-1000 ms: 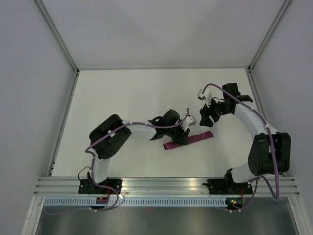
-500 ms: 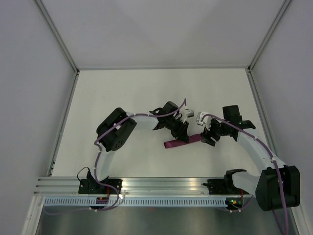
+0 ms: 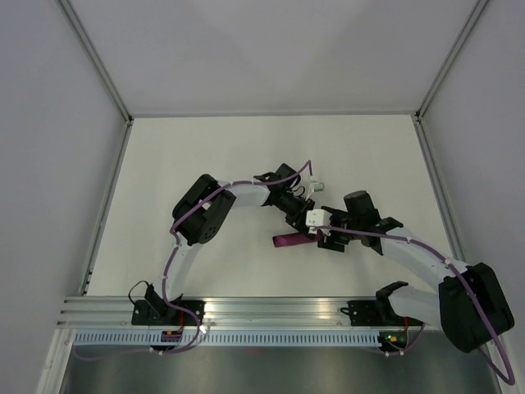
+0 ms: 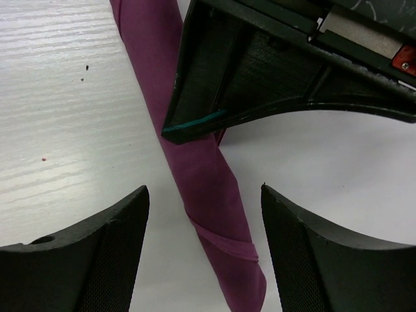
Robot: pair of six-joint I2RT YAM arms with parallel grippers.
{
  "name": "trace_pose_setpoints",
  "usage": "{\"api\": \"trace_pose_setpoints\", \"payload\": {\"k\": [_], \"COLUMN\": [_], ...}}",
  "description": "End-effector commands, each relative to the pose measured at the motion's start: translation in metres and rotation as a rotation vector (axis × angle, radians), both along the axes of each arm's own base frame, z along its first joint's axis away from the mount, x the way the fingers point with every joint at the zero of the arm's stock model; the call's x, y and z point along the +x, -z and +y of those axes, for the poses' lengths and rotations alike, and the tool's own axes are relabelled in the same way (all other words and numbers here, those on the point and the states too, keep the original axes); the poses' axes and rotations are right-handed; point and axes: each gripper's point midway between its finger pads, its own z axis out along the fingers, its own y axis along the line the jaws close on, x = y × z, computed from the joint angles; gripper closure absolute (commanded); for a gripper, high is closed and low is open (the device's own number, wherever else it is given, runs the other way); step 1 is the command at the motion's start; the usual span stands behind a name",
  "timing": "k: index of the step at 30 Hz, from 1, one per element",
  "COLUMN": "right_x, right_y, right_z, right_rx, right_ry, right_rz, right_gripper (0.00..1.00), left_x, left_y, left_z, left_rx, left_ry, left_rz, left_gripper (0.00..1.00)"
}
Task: Fold the napkin, place the utensils inside, and roll it up
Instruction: Roll the napkin at the center of the board.
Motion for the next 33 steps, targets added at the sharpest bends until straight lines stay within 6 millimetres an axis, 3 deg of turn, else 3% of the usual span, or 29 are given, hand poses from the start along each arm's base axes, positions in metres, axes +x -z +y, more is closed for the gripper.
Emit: {"api": "trace_pose_setpoints", "payload": {"k": [1, 12, 15, 17, 18, 21, 23, 28, 33], "right_x": [0.016, 0.004, 0.001, -0.001, -0.002, -0.007, -0.007, -0.013, -0.023], "right_y": [0.002, 0.026, 0.031, 0.036, 0.039, 0.044, 0.043, 0.042, 0.045], "right_z": [0.007, 0.022, 0.023, 0.022, 0.019, 0.014, 0.013, 0.012, 0.012], "right_rx": [-0.011, -0.062, -0.077, -0.094, -0.108, -0.143, -0.152, -0.180, -0.198], "right_ry": [-0.010, -0.078, -0.087, -0.090, -0.087, -0.091, -0.089, -0.072, -0.057], "right_rz": [-0.071, -0.043, -0.032, -0.013, -0.002, 0.035, 0.050, 0.151, 0.256], "right_gripper": [0.25, 0.32, 0.40, 0.49, 0.59, 0.74, 0.79, 0.85, 0.86], "left_x": [-0.027, -0.023, -0.021, -0.018, -0.012, 0.001, 0.010, 0.047, 0.086], "left_y": [0.080, 0.083, 0.079, 0.079, 0.071, 0.057, 0.048, 0.011, -0.022], "left_z": [0.054, 0.056, 0.056, 0.057, 0.053, 0.051, 0.050, 0.049, 0.062], "left_rx": [0.314, 0.323, 0.308, 0.313, 0.297, 0.273, 0.274, 0.218, 0.203], "left_ry": [-0.007, -0.011, 0.002, -0.001, -0.013, -0.048, -0.093, -0.213, -0.381], "left_rz": [0.093, 0.116, 0.092, 0.069, 0.038, -0.032, -0.054, -0.180, -0.286], "left_gripper": [0.92, 0.91, 0.86, 0.76, 0.72, 0.59, 0.57, 0.56, 0.55]}}
